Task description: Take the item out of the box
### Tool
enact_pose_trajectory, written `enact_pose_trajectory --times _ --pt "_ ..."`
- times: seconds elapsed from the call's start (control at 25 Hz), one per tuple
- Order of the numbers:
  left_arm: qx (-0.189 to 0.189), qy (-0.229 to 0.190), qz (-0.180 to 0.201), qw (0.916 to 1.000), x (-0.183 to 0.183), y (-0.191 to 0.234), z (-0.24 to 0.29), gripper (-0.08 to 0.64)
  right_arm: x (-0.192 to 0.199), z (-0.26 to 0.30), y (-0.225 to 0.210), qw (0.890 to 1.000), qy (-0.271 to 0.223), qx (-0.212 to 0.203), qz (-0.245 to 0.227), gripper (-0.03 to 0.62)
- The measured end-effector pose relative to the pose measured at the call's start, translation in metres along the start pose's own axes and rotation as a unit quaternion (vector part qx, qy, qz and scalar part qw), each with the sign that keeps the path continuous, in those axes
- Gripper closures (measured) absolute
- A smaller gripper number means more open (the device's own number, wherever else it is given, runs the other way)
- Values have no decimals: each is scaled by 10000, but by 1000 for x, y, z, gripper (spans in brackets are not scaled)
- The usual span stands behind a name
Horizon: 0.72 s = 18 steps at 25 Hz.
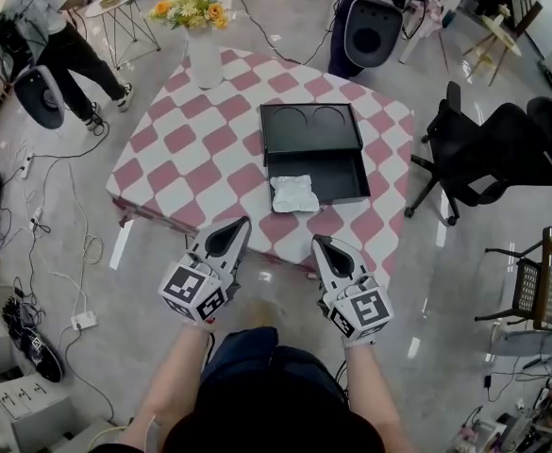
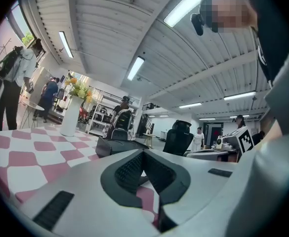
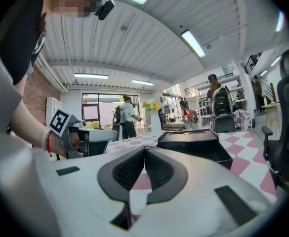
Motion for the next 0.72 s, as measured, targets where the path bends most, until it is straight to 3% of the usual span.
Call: enact_pose_trajectory --times 0.44,0.72 --pt "97 59 -107 9999 13 4 17 552 2 25 -5 9990 185 -117 -382 586" --pt "-26 54 -196 9998 19 8 26 552 4 37 -13 9933 452 -199 -1048 584"
Point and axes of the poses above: the fingertips, and each gripper's own axes: z forward along the fingers, y to its left, x out of its underside, the point moved 5 cm from there along -z, backward along the fingers
